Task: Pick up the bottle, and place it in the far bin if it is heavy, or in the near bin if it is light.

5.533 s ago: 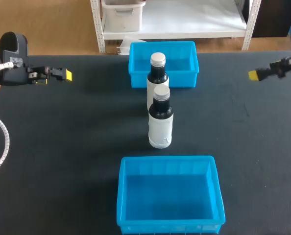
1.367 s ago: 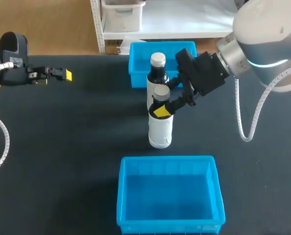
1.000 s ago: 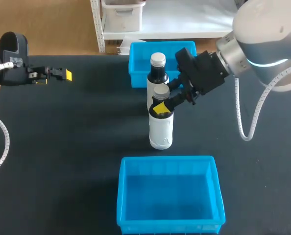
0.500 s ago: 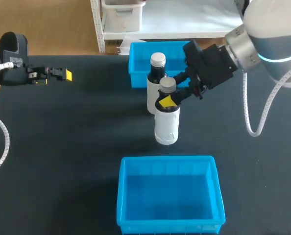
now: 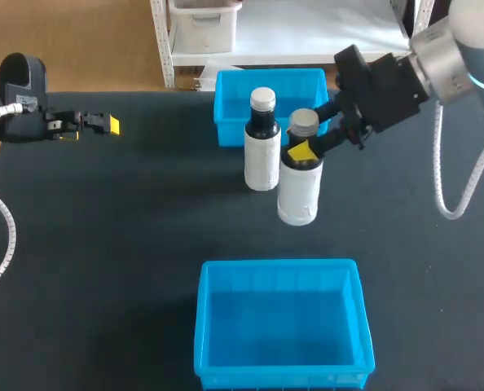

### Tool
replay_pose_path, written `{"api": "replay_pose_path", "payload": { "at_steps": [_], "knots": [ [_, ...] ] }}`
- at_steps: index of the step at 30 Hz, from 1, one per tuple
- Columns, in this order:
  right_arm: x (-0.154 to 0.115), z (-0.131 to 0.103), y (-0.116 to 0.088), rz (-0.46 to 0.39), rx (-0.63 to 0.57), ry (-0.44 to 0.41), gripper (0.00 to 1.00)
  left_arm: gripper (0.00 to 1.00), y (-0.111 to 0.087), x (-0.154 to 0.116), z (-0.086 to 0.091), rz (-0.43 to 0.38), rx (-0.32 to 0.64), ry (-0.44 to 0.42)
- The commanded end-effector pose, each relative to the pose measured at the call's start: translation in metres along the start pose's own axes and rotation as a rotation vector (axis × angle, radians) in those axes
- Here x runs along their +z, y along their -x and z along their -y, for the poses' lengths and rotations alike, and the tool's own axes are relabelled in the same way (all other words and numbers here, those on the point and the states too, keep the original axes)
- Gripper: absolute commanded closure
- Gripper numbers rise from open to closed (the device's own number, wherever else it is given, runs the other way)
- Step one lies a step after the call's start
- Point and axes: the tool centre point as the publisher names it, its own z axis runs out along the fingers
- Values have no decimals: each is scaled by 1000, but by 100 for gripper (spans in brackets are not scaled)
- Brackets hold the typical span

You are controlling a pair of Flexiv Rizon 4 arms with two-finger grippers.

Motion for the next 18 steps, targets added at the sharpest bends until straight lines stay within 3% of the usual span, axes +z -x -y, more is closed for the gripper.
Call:
{"api": "replay_pose_path", "payload": {
  "at_steps": [1,18],
  "knots": [
    [-16,0,0,-3,3,-20,100,0,0,0,0,0,0,0],
    [-67,5,-19,-33,58,-109,100,0,0,0,0,0,0,0]
  ]
}}
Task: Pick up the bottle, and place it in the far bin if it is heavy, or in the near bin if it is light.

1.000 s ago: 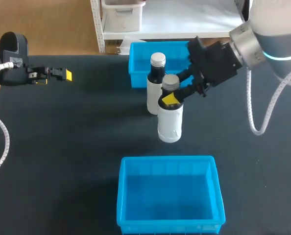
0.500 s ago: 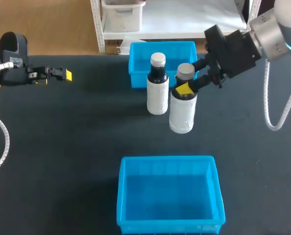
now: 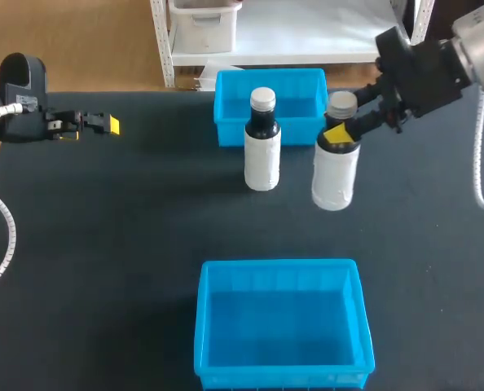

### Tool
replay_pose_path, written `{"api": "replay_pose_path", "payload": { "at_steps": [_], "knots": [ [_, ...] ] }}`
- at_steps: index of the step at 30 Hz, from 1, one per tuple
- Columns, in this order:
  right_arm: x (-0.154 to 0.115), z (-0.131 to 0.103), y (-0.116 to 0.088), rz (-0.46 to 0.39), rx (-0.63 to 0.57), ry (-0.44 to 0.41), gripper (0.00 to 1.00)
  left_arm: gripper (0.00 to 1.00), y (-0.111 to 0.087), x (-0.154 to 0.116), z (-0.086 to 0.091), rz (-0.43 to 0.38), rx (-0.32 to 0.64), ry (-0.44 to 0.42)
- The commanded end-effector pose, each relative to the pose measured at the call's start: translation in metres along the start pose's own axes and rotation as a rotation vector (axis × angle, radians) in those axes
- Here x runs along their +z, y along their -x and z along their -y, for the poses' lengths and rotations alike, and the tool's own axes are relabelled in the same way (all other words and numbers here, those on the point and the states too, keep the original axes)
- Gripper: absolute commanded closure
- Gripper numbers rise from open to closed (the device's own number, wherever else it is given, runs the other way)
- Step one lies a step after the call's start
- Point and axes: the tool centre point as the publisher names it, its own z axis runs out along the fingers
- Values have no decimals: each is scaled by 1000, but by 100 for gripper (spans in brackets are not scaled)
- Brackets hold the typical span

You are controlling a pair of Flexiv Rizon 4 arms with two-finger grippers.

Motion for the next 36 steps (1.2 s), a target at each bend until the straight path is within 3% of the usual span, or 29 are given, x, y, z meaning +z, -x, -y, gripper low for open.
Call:
{"api": "replay_pose_path", "payload": {
  "at_steps": [1,12,19,27,36],
  "knots": [
    [-17,-11,-4,-4,12,-28,100,0,0,0,0,0,0,0],
    [-43,-19,-11,-4,34,-70,100,0,0,0,0,0,0,0],
    [-57,-12,-17,-6,57,-84,100,0,0,0,0,0,0,0],
    [-85,28,-18,-18,57,-96,100,0,0,0,0,0,0,0],
    [-99,96,-5,-36,3,-75,100,0,0,0,0,0,0,0]
  ]
}}
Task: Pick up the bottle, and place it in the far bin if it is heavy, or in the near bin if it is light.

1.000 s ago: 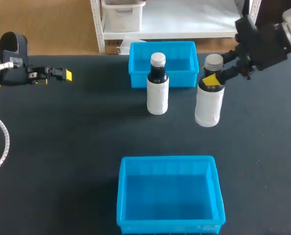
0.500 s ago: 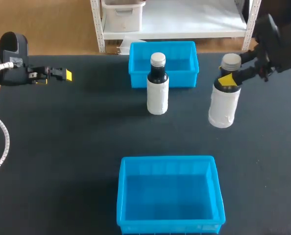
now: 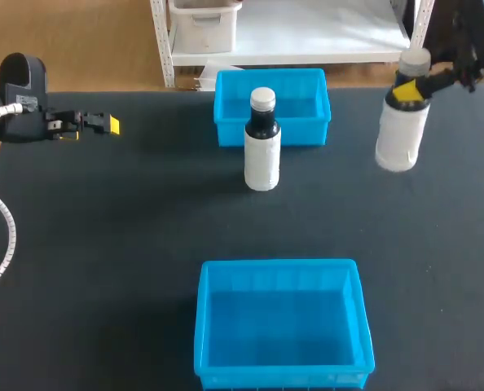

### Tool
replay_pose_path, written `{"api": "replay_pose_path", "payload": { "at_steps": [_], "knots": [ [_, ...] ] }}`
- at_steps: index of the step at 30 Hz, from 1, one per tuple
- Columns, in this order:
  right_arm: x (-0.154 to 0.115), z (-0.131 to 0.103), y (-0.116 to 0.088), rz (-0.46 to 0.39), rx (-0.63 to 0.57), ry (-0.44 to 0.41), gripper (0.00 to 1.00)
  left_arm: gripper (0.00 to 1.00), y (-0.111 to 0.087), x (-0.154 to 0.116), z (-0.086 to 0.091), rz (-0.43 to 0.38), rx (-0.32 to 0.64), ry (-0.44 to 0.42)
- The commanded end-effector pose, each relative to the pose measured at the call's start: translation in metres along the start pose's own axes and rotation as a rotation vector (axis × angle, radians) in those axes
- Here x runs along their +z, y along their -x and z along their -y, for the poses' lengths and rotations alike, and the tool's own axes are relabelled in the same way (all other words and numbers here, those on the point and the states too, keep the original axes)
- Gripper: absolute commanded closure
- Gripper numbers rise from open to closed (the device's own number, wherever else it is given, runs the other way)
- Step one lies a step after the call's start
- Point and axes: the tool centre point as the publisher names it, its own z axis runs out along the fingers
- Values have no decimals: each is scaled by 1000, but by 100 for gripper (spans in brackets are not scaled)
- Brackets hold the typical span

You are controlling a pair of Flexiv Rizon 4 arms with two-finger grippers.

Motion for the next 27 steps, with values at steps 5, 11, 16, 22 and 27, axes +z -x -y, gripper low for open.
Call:
{"api": "replay_pose_path", "payload": {
  "at_steps": [5,11,16,22,27],
  "knots": [
    [10,72,21,1,-37,95,100,0,0,0,0,0,0,0],
    [25,95,33,16,-56,108,100,0,0,0,0,0,0,0],
    [41,108,46,32,-55,111,100,0,0,0,0,0,0,0],
    [66,123,65,39,-38,84,100,0,0,0,0,0,0,0],
    [93,132,81,48,-14,67,100,0,0,0,0,0,0,0]
  ]
}}
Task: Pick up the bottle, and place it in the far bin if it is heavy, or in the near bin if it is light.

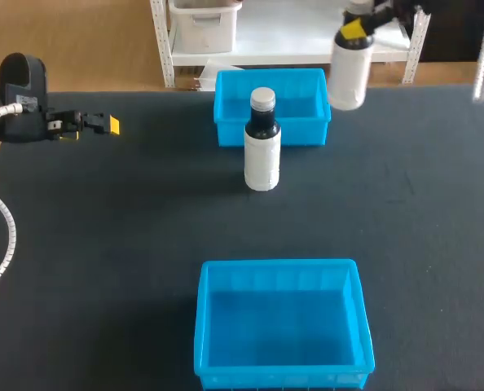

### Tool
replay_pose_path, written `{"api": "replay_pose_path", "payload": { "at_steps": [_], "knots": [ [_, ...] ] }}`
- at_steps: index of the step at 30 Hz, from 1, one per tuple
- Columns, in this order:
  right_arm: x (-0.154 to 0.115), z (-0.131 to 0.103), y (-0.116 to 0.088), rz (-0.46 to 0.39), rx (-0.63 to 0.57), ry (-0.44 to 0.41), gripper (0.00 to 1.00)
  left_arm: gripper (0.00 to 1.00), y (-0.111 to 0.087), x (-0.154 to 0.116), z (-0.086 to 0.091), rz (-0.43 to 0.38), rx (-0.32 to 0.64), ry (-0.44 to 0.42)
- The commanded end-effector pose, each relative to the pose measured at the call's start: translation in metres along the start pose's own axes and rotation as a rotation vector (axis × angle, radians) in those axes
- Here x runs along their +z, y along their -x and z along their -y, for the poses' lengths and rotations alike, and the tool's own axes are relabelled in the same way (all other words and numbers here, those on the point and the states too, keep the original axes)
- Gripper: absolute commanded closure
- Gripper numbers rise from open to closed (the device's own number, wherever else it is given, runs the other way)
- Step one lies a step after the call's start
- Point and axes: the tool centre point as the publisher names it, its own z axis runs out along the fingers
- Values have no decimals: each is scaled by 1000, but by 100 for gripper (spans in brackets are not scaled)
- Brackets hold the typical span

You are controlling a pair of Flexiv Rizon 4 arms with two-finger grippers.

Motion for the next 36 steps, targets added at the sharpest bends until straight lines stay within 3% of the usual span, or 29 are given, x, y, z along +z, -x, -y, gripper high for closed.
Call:
{"api": "replay_pose_path", "payload": {
  "at_steps": [1,14,36],
  "knots": [
    [30,22,15,-8,8,35,100,0,0,0,0,0,0,0],
    [96,42,41,-15,18,58,100,0,0,0,0,0,0,0],
    [183,64,37,-20,24,163,100,0,0,0,0,0,0,0]
  ]
}}
